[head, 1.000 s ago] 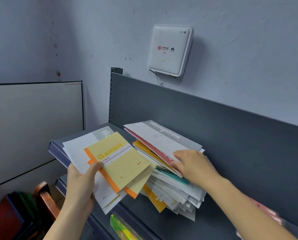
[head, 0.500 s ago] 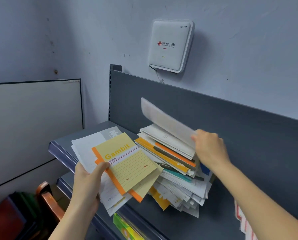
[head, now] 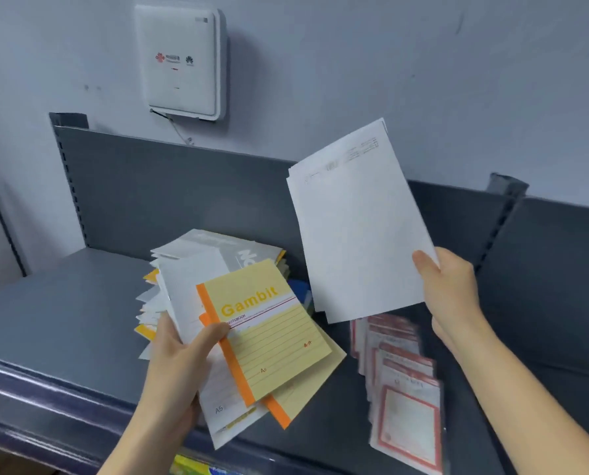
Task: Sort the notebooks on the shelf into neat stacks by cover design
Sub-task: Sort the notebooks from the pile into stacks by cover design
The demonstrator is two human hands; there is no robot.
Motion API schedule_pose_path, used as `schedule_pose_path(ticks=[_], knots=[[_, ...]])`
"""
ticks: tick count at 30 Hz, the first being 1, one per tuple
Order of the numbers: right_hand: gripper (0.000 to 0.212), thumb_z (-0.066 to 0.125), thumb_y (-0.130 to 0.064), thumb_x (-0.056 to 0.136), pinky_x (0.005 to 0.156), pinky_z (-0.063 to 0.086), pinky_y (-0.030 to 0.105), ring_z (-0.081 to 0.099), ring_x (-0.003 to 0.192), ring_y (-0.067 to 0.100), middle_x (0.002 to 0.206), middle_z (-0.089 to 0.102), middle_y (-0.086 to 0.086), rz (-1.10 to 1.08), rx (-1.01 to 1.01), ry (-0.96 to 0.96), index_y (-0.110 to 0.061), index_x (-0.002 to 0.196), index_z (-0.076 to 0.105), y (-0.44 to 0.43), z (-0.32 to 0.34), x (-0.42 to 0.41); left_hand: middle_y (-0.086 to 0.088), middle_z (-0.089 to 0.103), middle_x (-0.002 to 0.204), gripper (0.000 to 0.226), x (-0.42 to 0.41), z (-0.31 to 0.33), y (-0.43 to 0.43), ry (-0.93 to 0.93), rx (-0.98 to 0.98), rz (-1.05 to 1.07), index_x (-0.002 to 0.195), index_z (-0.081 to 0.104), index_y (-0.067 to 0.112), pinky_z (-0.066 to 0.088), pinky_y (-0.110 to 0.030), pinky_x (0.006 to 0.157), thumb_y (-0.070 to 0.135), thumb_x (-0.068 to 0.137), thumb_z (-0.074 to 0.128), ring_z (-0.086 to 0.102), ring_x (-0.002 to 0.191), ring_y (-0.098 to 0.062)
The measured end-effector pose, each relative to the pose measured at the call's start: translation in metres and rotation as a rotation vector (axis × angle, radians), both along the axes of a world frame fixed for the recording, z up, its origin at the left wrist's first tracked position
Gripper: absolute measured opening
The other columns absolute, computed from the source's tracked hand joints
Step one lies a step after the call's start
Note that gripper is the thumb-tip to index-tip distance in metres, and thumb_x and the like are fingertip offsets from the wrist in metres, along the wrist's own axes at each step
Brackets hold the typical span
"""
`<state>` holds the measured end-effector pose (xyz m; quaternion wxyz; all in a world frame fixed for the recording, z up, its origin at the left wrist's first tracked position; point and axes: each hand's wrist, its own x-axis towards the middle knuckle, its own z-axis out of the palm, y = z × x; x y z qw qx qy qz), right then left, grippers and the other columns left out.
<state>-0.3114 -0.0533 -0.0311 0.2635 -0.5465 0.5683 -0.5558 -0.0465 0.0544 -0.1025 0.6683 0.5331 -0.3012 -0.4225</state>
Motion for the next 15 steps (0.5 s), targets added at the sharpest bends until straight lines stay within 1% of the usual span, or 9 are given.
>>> schedule_pose_path(ticks=[2, 4, 6, 8, 9, 10, 12, 13, 15], knots=[[0.021, 0.049, -0.015, 0.096, 0.077, 0.051, 0.033, 0.062, 0.084, 0.018, 0.089, 0.067, -0.003, -0.033, 0.028, -0.029, -0.017, 0.081, 0.064, 0.017, -0.002, -0.033, -0.006, 0.070, 0.102, 0.032, -0.029, 0.002, 0.001, 0.006, -0.002, -0.048, 0.112, 0.053, 0.019, 0.057, -0.050, 0.073, 0.005, 0.085, 0.064, 0.069, 0.090, -0.032], [0.020, 0.049, -0.015, 0.094, 0.073, 0.051, 0.035, 0.061, 0.081, 0.021, 0.089, 0.068, 0.002, -0.064, 0.057, -0.006, -0.006, 0.085, 0.065, 0.032, -0.006, -0.070, -0.007, 0.069, 0.101, 0.032, -0.062, 0.005, 0.004, 0.019, -0.017, -0.100, 0.113, 0.053, 0.017, 0.056, -0.047, 0.072, 0.002, 0.085, 0.063, 0.068, 0.089, -0.031], [0.024, 0.049, -0.016, 0.092, 0.066, 0.045, 0.032, 0.054, 0.073, 0.020, 0.083, 0.064, 0.007, -0.092, 0.074, 0.022, 0.005, 0.088, 0.060, 0.050, -0.011, -0.110, -0.007, 0.068, 0.103, 0.035, -0.099, 0.007, 0.010, 0.020, -0.023, -0.147, 0.117, 0.051, 0.015, 0.056, -0.045, 0.070, 0.003, 0.086, 0.063, 0.067, 0.089, -0.031], [0.031, 0.049, -0.019, 0.091, 0.062, 0.037, 0.030, 0.044, 0.067, 0.019, 0.075, 0.052, 0.009, -0.120, 0.070, 0.046, 0.011, 0.085, 0.052, 0.074, -0.017, -0.156, -0.006, 0.068, 0.105, 0.035, -0.141, 0.005, 0.018, 0.010, -0.032, -0.195, 0.119, 0.051, 0.015, 0.055, -0.044, 0.070, 0.005, 0.087, 0.063, 0.067, 0.090, -0.031], [0.031, 0.049, -0.019, 0.091, 0.060, 0.033, 0.029, 0.038, 0.065, 0.018, 0.071, 0.045, 0.008, -0.138, 0.064, 0.064, 0.009, 0.078, 0.048, 0.088, -0.018, -0.181, -0.005, 0.068, 0.106, 0.034, -0.165, 0.004, 0.022, 0.010, -0.035, -0.224, 0.118, 0.053, 0.016, 0.055, -0.044, 0.070, 0.006, 0.087, 0.062, 0.067, 0.089, -0.031], [0.032, 0.049, -0.018, 0.092, 0.057, 0.029, 0.027, 0.033, 0.062, 0.017, 0.067, 0.038, 0.006, -0.160, 0.060, 0.092, 0.004, 0.069, 0.041, 0.103, -0.020, -0.206, -0.005, 0.069, 0.105, 0.031, -0.189, 0.003, 0.027, 0.008, -0.036, -0.256, 0.116, 0.054, 0.016, 0.055, -0.043, 0.069, 0.006, 0.088, 0.062, 0.068, 0.088, -0.031], [0.037, 0.049, -0.016, 0.093, 0.051, 0.021, 0.023, 0.022, 0.056, 0.013, 0.062, 0.026, 0.000, -0.207, 0.043, 0.150, -0.011, 0.064, 0.027, 0.135, -0.023, -0.256, -0.001, 0.072, 0.097, 0.021, -0.241, 0.003, 0.039, 0.007, -0.027, -0.331, 0.106, 0.059, 0.020, 0.056, -0.043, 0.066, 0.007, 0.089, 0.061, 0.071, 0.081, -0.029], [0.038, 0.048, -0.017, 0.094, 0.051, 0.020, 0.024, 0.021, 0.057, 0.013, 0.062, 0.024, 0.000, -0.230, 0.042, 0.186, -0.012, 0.064, 0.025, 0.150, -0.025, -0.279, 0.000, 0.073, 0.095, 0.020, -0.266, 0.001, 0.044, 0.014, -0.030, -0.372, 0.102, 0.060, 0.022, 0.057, -0.044, 0.066, 0.007, 0.089, 0.060, 0.071, 0.081, -0.029], [0.036, 0.048, -0.019, 0.096, 0.055, 0.023, 0.028, 0.026, 0.060, 0.016, 0.065, 0.031, 0.004, -0.286, 0.061, 0.256, -0.003, 0.067, 0.034, 0.181, -0.030, -0.329, -0.003, 0.073, 0.097, 0.017, -0.320, -0.004, 0.055, 0.012, -0.025, -0.427, 0.100, 0.062, 0.022, 0.056, -0.048, 0.070, 0.008, 0.090, 0.059, 0.070, 0.084, -0.034]])
